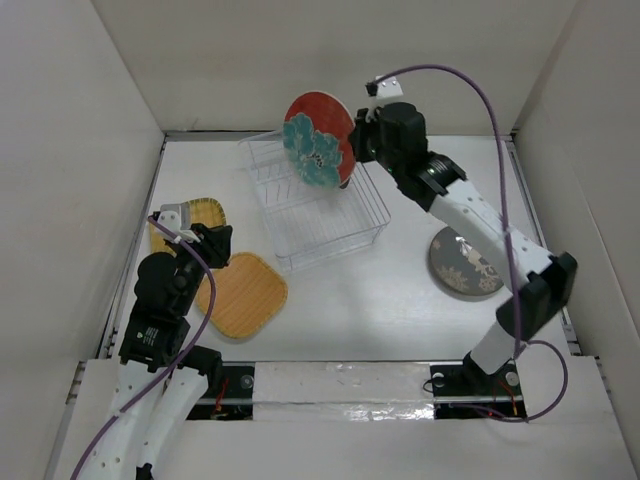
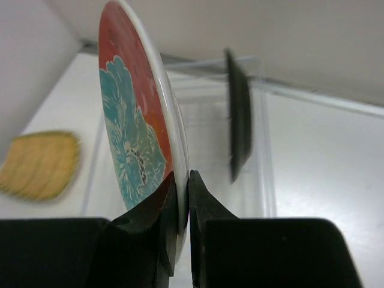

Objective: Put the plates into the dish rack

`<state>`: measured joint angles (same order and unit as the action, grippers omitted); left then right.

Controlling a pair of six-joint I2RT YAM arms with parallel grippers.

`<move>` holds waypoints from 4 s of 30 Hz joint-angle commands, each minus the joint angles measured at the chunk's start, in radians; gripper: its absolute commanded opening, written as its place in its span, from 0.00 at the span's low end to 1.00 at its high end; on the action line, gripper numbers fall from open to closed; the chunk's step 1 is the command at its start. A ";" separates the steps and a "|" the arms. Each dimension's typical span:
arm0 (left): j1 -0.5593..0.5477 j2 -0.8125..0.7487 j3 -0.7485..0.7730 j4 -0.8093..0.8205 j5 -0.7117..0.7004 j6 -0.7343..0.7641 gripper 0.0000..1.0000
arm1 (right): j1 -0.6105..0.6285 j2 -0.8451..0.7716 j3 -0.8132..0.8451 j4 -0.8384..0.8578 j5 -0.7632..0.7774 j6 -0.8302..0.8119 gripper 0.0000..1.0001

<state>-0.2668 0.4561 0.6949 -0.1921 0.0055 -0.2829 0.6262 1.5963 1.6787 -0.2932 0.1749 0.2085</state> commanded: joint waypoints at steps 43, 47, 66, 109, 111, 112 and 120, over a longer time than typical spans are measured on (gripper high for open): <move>-0.020 0.009 0.012 0.026 -0.039 -0.001 0.17 | 0.066 0.547 0.517 0.029 0.444 -0.126 0.58; -0.020 0.006 0.011 0.033 -0.032 -0.001 0.17 | 0.007 0.388 0.387 0.048 0.219 -0.019 0.74; -0.098 -0.114 0.009 0.039 -0.033 0.001 0.18 | -0.860 -0.834 -1.097 0.026 0.060 0.542 0.45; -0.222 -0.099 0.014 0.013 -0.127 0.002 0.20 | -1.200 -0.514 -1.386 0.634 -0.482 0.715 0.00; -0.222 -0.089 0.014 0.016 -0.124 0.004 0.20 | -1.200 -0.628 -1.342 0.638 -0.480 0.713 0.00; -0.222 -0.086 0.014 0.016 -0.124 0.004 0.19 | -1.189 -0.657 -1.321 0.641 -0.486 0.712 0.00; -0.222 -0.065 0.014 0.014 -0.125 0.005 0.19 | -0.999 -0.756 -1.059 0.622 -0.445 0.668 0.00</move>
<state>-0.4831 0.3836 0.6949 -0.2073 -0.1139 -0.2821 -0.4652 0.8841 0.4671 0.1623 -0.2596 0.8608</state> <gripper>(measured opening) 0.196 0.043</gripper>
